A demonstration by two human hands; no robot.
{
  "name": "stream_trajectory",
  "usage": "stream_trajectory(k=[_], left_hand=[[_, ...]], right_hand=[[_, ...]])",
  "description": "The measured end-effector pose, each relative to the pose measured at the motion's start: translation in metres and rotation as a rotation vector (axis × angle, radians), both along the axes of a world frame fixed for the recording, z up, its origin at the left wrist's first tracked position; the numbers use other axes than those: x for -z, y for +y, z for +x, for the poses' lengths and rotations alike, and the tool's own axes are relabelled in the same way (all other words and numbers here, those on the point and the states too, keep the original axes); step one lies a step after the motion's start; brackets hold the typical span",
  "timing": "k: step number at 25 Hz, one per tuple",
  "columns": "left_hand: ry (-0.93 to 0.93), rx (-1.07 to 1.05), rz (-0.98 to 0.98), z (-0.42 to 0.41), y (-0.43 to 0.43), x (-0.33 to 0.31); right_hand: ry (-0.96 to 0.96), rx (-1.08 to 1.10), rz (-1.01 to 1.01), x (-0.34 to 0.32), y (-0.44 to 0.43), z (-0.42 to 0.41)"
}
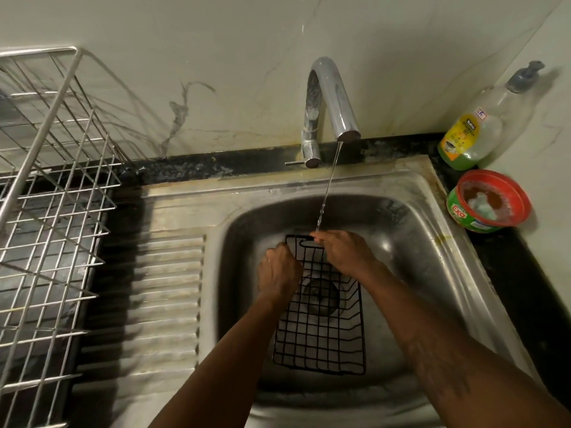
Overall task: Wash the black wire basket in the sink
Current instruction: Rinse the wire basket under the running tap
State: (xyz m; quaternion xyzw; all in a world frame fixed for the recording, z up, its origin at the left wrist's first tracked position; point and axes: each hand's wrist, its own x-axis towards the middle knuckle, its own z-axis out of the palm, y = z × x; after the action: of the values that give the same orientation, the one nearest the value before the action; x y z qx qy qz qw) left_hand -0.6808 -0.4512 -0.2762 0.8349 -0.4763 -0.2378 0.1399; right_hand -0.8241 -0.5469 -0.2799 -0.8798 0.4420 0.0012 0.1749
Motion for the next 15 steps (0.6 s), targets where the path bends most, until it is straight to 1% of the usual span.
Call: stream_trajectory(k=[3, 6, 8, 10, 12, 14, 15], left_hand=[[-0.002, -0.013, 0.007, -0.008, -0.004, -0.002], [-0.005, -0.025, 0.002, -0.016, -0.009, -0.009], [-0.025, -0.034, 0.012, -0.011, -0.008, -0.010], [-0.031, -0.048, 0.032, 0.000, -0.005, -0.009], [-0.022, -0.077, 0.034, 0.007, -0.003, -0.007], [-0.018, -0.070, 0.023, 0.006, -0.005, -0.007], [-0.023, -0.060, 0.013, 0.004, -0.006, -0.009]], right_hand=[[0.072, 0.010, -0.032, 0.002, 0.000, 0.000], [0.030, -0.063, 0.009, 0.002, 0.005, 0.039], [0.008, -0.085, 0.043, 0.001, 0.003, 0.043], [0.017, -0.047, 0.086, -0.002, -0.003, 0.024], [0.039, 0.055, 0.083, 0.001, -0.009, 0.000], [0.112, 0.132, -0.007, 0.002, -0.012, -0.007], [0.169, 0.128, -0.056, 0.004, -0.012, -0.002]])
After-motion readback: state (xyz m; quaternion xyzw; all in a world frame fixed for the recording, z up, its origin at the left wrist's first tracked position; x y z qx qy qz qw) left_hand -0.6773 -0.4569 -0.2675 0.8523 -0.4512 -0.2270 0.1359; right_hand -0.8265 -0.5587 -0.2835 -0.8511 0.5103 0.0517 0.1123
